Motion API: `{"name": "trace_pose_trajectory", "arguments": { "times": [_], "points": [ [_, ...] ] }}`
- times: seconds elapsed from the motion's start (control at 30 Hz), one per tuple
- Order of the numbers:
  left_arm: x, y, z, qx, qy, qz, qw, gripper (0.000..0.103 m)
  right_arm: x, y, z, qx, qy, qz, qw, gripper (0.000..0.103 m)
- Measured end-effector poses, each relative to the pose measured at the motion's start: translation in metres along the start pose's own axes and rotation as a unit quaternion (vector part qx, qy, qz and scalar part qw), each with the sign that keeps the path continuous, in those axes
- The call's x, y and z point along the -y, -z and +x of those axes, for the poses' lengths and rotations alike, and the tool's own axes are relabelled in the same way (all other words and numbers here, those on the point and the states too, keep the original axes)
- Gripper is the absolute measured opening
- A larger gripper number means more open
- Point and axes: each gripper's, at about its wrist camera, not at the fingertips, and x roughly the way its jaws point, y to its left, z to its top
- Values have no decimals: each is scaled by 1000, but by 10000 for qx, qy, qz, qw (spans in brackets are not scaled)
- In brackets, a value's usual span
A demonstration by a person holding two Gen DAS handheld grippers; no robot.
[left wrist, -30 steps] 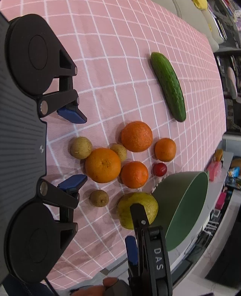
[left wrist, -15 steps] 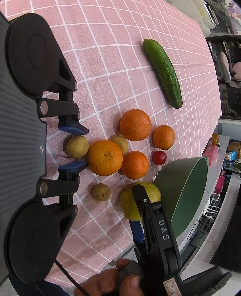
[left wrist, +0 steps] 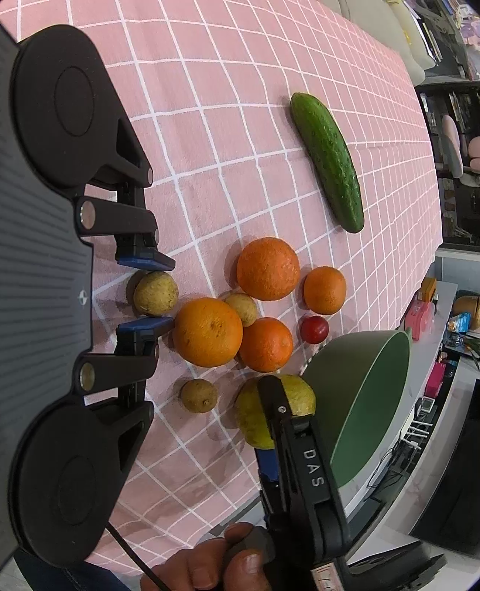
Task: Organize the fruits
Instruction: 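Grasp the small brown kiwi with the left tool while the right tool grasps the pear, then carry the kiwi and pear into the green colander with both tools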
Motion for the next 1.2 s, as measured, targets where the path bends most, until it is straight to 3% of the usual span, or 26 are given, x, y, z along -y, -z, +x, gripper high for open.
{"name": "trace_pose_trajectory", "arguments": {
  "times": [0.27, 0.63, 0.9, 1.2],
  "points": [
    [-3, -4, -9, 71, -69, -52, 9999, 30, 0, 2, -2, -48, -30, -25, 10000, 59],
    [5, -21, -31, 222, -146, 27, 9996, 30, 4, 3, -26, -404, -637, 434, 9962, 59],
    [23, -59, -37, 324, -128, 374, 9987, 30, 3, -20, -80, 80, -723, 266, 9970, 59],
    [49, -117, -20, 414, 62, 981, 9943, 30, 22, -70, -101, 462, -581, 145, 9971, 59]
  ]
}}
